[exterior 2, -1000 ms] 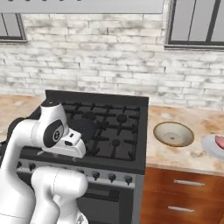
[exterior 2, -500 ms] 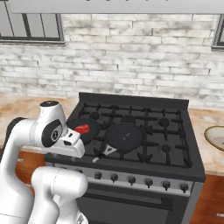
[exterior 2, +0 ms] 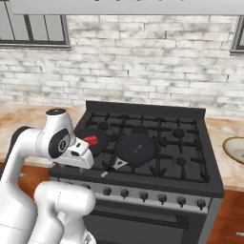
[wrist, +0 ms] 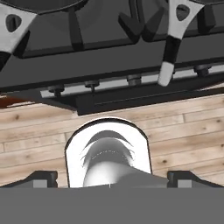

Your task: Place one of the steaks on the plate and the other in the bowl. Then place the bowl in the fridge.

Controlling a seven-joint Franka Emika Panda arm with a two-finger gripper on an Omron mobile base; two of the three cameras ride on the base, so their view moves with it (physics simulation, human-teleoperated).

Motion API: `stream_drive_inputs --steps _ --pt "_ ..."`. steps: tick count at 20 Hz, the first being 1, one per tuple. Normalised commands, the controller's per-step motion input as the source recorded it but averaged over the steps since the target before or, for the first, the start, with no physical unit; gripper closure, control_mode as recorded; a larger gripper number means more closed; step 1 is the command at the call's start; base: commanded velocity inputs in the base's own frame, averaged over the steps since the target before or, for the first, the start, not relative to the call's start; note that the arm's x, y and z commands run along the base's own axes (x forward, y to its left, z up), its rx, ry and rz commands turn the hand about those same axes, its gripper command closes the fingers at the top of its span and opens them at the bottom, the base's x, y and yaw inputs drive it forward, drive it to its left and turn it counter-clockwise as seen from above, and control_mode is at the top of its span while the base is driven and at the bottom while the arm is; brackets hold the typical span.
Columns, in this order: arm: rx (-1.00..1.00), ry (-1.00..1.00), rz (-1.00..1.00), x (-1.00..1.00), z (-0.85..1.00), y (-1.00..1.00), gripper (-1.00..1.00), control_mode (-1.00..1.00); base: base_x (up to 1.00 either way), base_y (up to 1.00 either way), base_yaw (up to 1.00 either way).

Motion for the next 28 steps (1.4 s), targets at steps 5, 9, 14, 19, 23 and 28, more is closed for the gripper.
stream_drive_inputs --steps 5,9,14,19,23,28 --pt "0.24 0.0 -0.42 0.48 0.41 0.42 -1.0 -1.0 0.0 0.0 0.0" --pt "-0.06 0.12 -0.26 0.56 0.42 0.47 -1.0 -1.0 0.0 0.0 0.0" --pt "-0.09 0.12 0.0 0.97 0.01 0.01 -1.0 -1.0 0.0 0.0 0.0" --pt "0.0 0.02 0.0 0.84 -0.02 0.03 -1.0 -1.0 0.0 0.0 0.0" --pt "-0.01 -0.02 0.0 0.41 -0.37 0.2 -1.0 -1.0 0.0 0.0 0.0" --pt "-0.02 0.0 0.0 0.19 -0.53 0.03 -1.0 -1.0 0.0 0.0 0.0"
